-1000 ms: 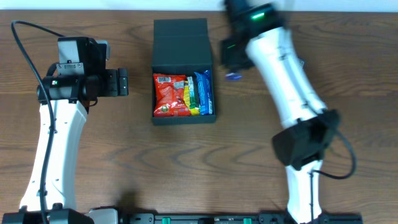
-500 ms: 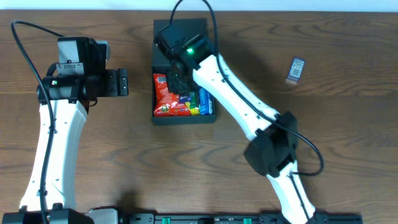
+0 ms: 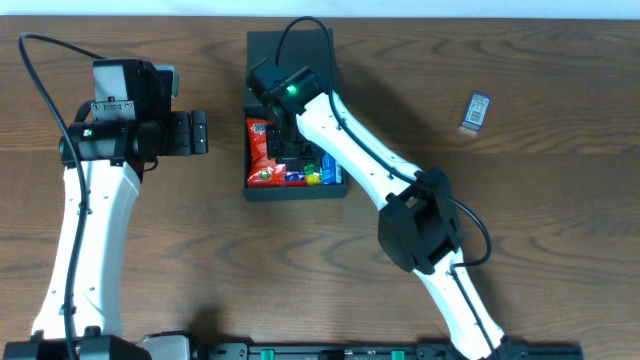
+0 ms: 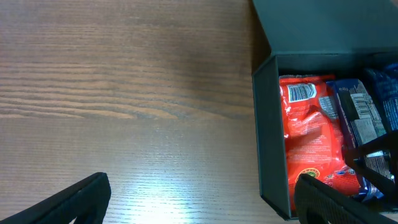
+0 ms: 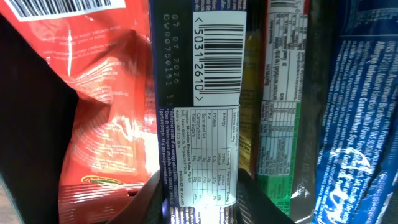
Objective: Pack container
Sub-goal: 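Move the right gripper to the Eclipse mints tin and grasp it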
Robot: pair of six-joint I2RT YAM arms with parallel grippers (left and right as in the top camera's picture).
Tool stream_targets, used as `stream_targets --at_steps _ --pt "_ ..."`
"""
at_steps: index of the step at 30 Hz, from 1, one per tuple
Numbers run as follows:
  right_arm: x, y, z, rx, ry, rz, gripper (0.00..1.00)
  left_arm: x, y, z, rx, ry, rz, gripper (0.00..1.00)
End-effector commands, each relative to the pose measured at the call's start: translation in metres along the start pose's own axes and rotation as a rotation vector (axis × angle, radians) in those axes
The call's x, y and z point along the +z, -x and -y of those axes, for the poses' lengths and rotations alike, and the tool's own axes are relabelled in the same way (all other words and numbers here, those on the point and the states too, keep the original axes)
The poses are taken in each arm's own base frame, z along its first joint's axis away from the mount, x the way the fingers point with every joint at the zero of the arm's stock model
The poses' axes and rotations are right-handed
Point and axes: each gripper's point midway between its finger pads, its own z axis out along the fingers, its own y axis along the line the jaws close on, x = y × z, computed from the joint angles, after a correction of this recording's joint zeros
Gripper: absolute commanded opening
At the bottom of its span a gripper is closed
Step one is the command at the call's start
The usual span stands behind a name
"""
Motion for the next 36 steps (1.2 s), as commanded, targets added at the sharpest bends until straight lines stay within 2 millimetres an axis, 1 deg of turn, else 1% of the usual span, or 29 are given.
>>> stream_targets --at_steps 1,2,4,6,8,9,10,11,12,13,15,16,17,19,20,21,22,24,26,28,30,33,36 --pt "0.004 0.001 0.003 0.014 -0.026 0.008 0.31 -0.003 0.006 0.0 -0.008 -0.005 0.013 0.95" --pt "0.004 0.001 0.003 0.012 -0.026 0.008 0.38 -0.002 0.006 0.0 -0.008 -0.005 0.013 0.95" --pt "0.003 0.001 0.003 0.011 -0.024 0.009 0.59 -0.002 0.006 0.0 -0.008 -0.005 0.011 0.95" --pt "-0.007 0.001 0.006 0.005 -0.025 0.009 0.71 -0.001 0.006 0.0 -0.008 -0.005 0.008 0.95" --pt "-0.033 0.003 0.01 0.008 -0.016 0.025 0.85 0.001 0.006 0.0 -0.008 -0.005 0.004 0.96" --pt "-0.051 0.007 0.012 0.01 0.0 0.049 0.88 0.002 0.006 0.0 -0.008 -0.005 0.002 0.95" --pt "-0.072 0.013 0.013 0.009 0.02 0.089 0.94 0.004 0.005 0.0 -0.009 -0.005 -0.002 0.95" --pt "-0.092 0.021 0.016 0.019 0.031 0.139 0.98 0.007 0.004 -0.001 -0.009 -0.006 -0.009 0.95" --pt "-0.119 0.031 0.024 0.035 0.038 0.213 0.99 0.009 0.003 -0.001 -0.01 -0.006 -0.017 0.95" --pt "-0.151 0.045 0.035 0.054 0.038 0.311 0.99 0.013 0.002 -0.001 -0.011 -0.007 -0.027 0.95" --pt "-0.199 0.064 0.062 0.094 0.008 0.471 0.99 0.016 0.0 -0.001 -0.013 -0.007 -0.039 0.95" --pt "-0.226 0.073 0.082 0.121 -0.028 0.562 0.99 0.017 0.0 -0.001 -0.012 -0.007 -0.04 0.96" --pt "-0.249 0.08 0.105 0.145 -0.077 0.635 0.99 0.017 0.001 -0.001 -0.012 -0.007 -0.038 0.95" --pt "-0.276 0.085 0.151 0.183 -0.19 0.707 0.99 0.017 0.003 -0.001 -0.011 -0.007 -0.03 0.96" --pt "-0.281 0.086 0.171 0.185 -0.238 0.705 0.99 0.017 0.003 -0.001 -0.011 -0.007 -0.029 0.95" --pt "-0.28 0.085 0.194 0.187 -0.28 0.677 0.99 0.017 0.003 -0.001 -0.011 -0.007 -0.03 0.95" --pt "-0.272 0.083 0.217 0.208 -0.314 0.628 0.99 0.017 0.003 -0.001 -0.011 -0.007 -0.03 0.95" --pt "-0.247 0.077 0.262 0.277 -0.367 0.504 0.99 0.017 0.003 -0.001 -0.011 -0.007 -0.03 0.95" --pt "-0.218 0.074 0.301 0.348 -0.38 0.39 0.99 0.017 0.003 -0.001 -0.011 -0.008 -0.029 0.95" --pt "-0.191 0.076 0.324 0.402 -0.341 0.315 0.99 0.017 0.004 -0.001 -0.011 -0.007 -0.022 0.95" --pt "-0.161 0.08 0.342 0.451 -0.278 0.257 0.99 0.017 0.006 -0.001 -0.01 -0.007 -0.015 0.95" --pt "-0.127 0.092 0.358 0.521 -0.196 0.236 0.99 0.017 0.008 -0.001 -0.01 -0.007 -0.008 0.95" --pt "-0.102 0.103 0.377 0.604 -0.189 0.248 0.99 0.017 0.008 -0.001 -0.009 -0.007 -0.008 0.95"
